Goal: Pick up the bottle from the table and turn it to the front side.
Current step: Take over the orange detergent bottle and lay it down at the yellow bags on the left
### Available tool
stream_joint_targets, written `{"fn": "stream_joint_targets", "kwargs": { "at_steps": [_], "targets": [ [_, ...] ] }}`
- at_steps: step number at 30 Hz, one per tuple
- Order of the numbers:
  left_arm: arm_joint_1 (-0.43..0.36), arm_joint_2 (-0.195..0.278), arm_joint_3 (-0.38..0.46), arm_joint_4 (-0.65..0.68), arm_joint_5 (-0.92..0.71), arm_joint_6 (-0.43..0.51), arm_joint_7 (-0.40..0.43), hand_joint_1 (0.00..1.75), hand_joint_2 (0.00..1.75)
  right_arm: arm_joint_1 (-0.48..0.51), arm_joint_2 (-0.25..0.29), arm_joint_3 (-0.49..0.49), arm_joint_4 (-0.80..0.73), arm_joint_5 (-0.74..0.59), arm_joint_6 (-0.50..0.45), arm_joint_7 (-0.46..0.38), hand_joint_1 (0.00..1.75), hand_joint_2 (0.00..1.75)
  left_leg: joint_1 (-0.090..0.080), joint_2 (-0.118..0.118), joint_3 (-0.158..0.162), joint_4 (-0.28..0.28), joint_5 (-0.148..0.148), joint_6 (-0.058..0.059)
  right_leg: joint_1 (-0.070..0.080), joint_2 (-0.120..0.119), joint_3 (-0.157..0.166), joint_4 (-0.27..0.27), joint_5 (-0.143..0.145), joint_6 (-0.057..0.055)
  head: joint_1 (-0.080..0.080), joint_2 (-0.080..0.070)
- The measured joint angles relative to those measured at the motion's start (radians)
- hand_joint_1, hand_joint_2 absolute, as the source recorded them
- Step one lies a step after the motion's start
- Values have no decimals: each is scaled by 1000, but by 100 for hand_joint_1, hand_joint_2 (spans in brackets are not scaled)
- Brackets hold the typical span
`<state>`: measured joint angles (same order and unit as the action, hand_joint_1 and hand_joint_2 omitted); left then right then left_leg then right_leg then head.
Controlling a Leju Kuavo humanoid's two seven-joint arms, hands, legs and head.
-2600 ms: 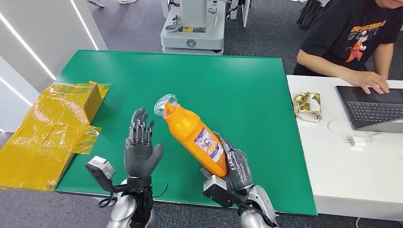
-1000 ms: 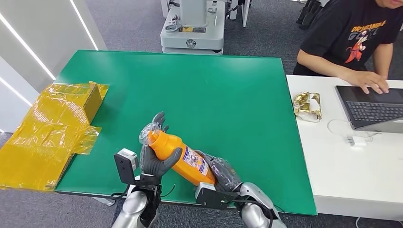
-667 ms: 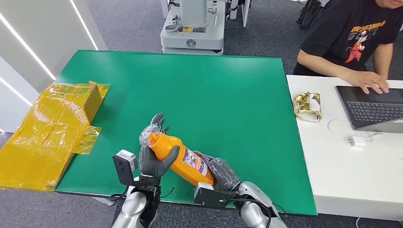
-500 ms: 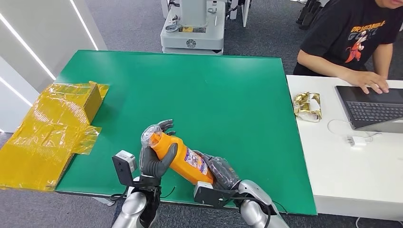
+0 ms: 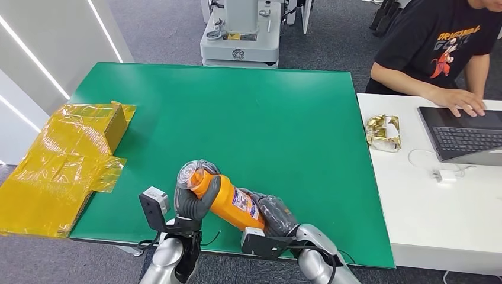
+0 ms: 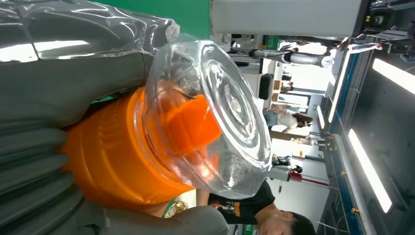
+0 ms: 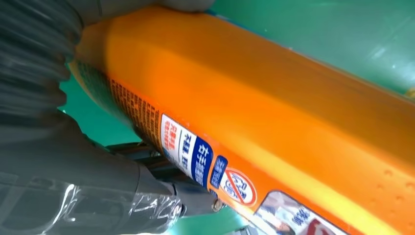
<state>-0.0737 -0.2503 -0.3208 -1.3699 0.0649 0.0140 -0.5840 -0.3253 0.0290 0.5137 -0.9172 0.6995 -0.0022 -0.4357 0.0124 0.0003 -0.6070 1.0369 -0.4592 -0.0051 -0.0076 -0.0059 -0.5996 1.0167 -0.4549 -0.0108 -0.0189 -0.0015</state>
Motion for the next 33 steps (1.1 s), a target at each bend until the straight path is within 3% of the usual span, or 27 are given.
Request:
{"fn": "stream_joint_targets", "kwargs": {
  "at_steps": [6, 11, 20, 28, 33],
  "targets": [
    [0, -1, 1, -19, -22, 38, 7, 175, 175, 64, 62, -50, -158, -287, -190, -43, 0, 175, 0, 0, 0, 0, 0, 0, 0, 0, -1, 0, 0, 0, 0, 0],
    [-5, 5, 1, -56, -23, 48, 9, 175, 175, 141, 77, -65, -355, -422, -267, -53, 0, 175, 0, 0, 0, 0, 0, 0, 0, 0, -1, 0, 0, 0, 0, 0],
    [-47, 16, 1, -133, -39, 72, 21, 175, 175, 237, 83, -64, -574, -481, -361, -90, 0, 175, 0, 0, 0, 0, 0, 0, 0, 0, 0, 0, 0, 0, 0, 0],
    [-123, 51, 7, -231, -138, 185, 29, 175, 175, 265, 83, -40, -664, -519, -384, -108, 0, 175, 0, 0, 0, 0, 0, 0, 0, 0, 0, 0, 0, 0, 0, 0],
    [-177, 98, 7, -250, -303, 304, 56, 175, 175, 270, 84, -21, -692, -546, -396, -123, 0, 175, 0, 0, 0, 0, 0, 0, 0, 0, 0, 0, 0, 0, 0, 0]
  ]
}}
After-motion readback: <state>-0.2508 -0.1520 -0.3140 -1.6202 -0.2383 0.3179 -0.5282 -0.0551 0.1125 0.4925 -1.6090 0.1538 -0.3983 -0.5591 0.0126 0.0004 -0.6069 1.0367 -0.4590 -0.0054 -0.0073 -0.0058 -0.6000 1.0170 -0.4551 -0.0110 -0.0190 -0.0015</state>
